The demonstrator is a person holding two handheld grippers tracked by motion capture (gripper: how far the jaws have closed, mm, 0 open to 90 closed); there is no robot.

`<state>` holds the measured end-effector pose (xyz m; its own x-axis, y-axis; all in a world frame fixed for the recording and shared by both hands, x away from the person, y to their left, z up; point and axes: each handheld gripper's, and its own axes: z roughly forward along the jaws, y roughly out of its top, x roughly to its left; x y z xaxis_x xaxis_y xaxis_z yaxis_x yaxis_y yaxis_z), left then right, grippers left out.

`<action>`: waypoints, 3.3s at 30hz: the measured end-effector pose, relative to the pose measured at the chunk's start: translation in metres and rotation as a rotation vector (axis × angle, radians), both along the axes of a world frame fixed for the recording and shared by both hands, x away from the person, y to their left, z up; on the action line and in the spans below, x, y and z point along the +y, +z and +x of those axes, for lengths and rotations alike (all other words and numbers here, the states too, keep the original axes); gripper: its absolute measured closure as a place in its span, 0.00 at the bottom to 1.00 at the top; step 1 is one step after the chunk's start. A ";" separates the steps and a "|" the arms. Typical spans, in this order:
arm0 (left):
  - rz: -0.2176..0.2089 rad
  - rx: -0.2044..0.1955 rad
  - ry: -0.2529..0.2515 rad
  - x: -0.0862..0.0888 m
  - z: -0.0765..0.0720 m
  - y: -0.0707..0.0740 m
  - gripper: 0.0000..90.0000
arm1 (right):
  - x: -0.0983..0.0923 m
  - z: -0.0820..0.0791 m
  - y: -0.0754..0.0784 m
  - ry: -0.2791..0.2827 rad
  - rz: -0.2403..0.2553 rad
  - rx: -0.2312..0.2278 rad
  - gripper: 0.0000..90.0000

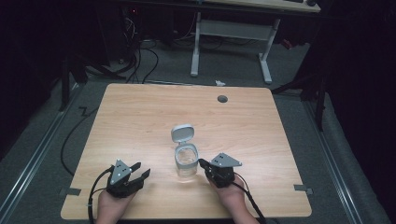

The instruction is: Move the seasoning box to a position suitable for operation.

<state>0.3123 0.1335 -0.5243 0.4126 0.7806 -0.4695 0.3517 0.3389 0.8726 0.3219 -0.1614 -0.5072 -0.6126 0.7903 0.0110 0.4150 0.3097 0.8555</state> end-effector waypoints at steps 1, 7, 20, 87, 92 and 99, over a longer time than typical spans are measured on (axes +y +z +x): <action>-0.003 0.001 -0.003 0.000 0.000 0.000 0.58 | 0.002 -0.002 0.000 0.003 0.004 0.002 1.00; -0.010 0.005 -0.007 -0.002 0.000 0.001 0.58 | 0.004 -0.006 -0.001 0.014 0.005 0.002 1.00; -0.023 0.018 -0.030 -0.006 -0.002 0.002 0.58 | 0.005 -0.009 0.000 0.016 0.014 -0.005 1.00; -0.023 0.014 -0.169 -0.108 -0.019 -0.009 1.00 | 0.017 0.088 0.066 -0.068 0.083 -0.098 1.00; -0.023 0.008 -0.171 -0.108 -0.020 -0.009 0.99 | 0.020 0.083 0.073 -0.050 0.084 -0.115 1.00; -0.027 0.014 -0.171 -0.107 -0.020 -0.009 0.99 | 0.020 0.071 0.077 -0.032 0.072 -0.124 1.00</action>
